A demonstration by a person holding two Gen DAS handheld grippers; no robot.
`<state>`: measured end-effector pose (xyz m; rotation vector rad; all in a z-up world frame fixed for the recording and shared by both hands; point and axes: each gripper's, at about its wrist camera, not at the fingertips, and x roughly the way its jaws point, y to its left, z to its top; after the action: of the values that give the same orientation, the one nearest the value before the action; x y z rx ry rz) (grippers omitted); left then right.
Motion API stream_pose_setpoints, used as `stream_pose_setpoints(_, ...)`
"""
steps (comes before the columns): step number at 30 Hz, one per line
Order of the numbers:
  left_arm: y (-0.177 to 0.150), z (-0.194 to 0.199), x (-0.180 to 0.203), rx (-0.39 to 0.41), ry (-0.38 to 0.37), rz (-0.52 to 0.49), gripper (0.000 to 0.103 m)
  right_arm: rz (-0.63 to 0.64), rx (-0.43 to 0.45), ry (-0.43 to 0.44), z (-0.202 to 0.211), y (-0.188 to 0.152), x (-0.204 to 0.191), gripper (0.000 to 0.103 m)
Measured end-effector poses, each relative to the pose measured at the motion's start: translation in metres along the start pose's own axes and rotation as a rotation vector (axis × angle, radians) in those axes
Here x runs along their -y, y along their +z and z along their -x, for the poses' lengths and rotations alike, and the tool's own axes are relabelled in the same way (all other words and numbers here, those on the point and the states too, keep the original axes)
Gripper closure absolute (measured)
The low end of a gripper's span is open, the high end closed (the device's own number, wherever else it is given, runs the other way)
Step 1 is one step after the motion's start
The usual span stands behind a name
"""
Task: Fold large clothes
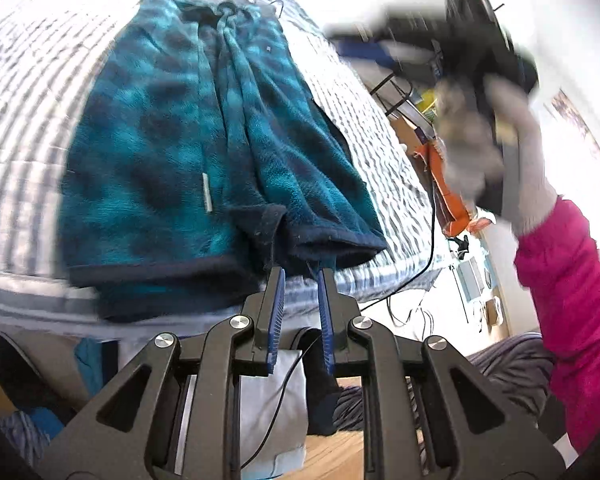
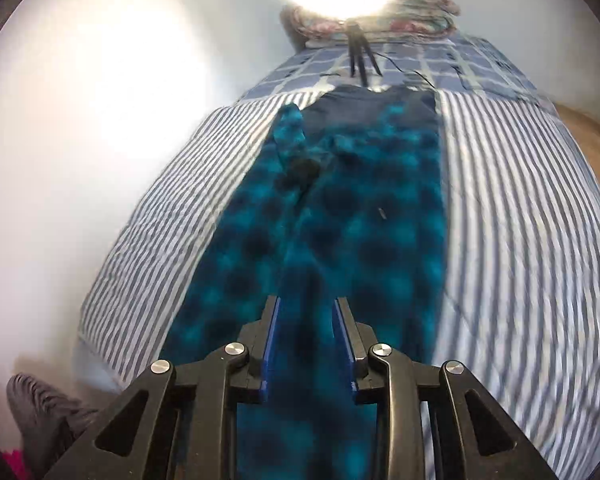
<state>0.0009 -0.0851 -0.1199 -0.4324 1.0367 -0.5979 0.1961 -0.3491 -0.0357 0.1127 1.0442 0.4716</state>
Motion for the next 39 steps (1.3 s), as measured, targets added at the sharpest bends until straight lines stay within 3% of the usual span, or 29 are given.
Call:
stream_pose_setpoints(7,0.010,0.047,-0.017,0.044,0.080,-0.035,0.089,0.011,-0.082,-0.008,-0.014,-0.080,-0.002,0.076)
stream_pose_setpoints(10,0.022,0.053,-0.027,0.073,0.127,-0.027,0.089,0.003,-0.146,0.057,-0.045,-0.108,-0.020,0.077)
stream_pose_setpoints(11,0.027,0.054,-0.029,0.078,0.142,-0.026,0.089,0.026,-0.174,0.058,-0.057,-0.117,-0.031,0.077)
stream_pose_setpoints(13,0.035,0.053,-0.037,0.088,0.170,-0.034,0.089,0.151,-0.146,-0.021,-0.057,-0.122,-0.052,0.077)
stream_pose_setpoints(15,0.043,0.054,-0.045,0.089,0.196,-0.035,0.081,0.138,-0.156,0.059,-0.043,-0.115,-0.050,0.077)
stream_pose_setpoints(17,0.049,0.054,-0.059,0.091,0.208,-0.011,0.052,0.111,-0.140,0.101,-0.022,-0.110,-0.041,0.077)
stream_pose_setpoints(19,0.053,0.052,-0.074,0.079,0.210,0.036,0.050,0.110,-0.086,0.054,0.002,-0.111,-0.031,0.068)
stream_pose_setpoints(21,0.055,0.044,-0.088,0.052,0.214,0.073,0.050,0.053,-0.031,-0.008,0.021,-0.113,-0.009,0.036)
stream_pose_setpoints(23,0.054,0.036,-0.101,0.029,0.202,0.113,0.050,-0.030,-0.017,-0.039,0.025,-0.118,0.017,0.031)
stream_pose_setpoints(26,0.048,0.023,-0.112,-0.019,0.167,0.159,0.050,-0.164,-0.092,0.029,0.008,-0.127,0.050,0.036)
stream_pose_setpoints(28,0.044,0.015,-0.112,-0.038,0.163,0.156,0.050,-0.221,-0.144,0.107,-0.009,-0.135,0.061,0.050)
stream_pose_setpoints(30,0.042,0.008,-0.107,-0.056,0.159,0.133,0.050,-0.239,-0.186,0.175,-0.023,-0.143,0.060,0.083)
stream_pose_setpoints(31,0.041,0.005,-0.104,-0.055,0.163,0.123,0.052,-0.234,-0.197,0.178,-0.027,-0.144,0.057,0.088)
stream_pose_setpoints(32,0.041,0.003,-0.100,-0.055,0.159,0.118,0.061,-0.219,-0.198,0.165,-0.028,-0.143,0.055,0.094)
stream_pose_setpoints(36,0.045,0.008,-0.089,-0.027,0.145,0.110,0.066,-0.190,-0.161,0.157,0.000,-0.137,0.059,0.096)
stream_pose_setpoints(39,0.046,0.007,-0.090,-0.027,0.203,0.096,0.066,-0.177,-0.196,0.101,-0.013,-0.146,0.061,0.096)
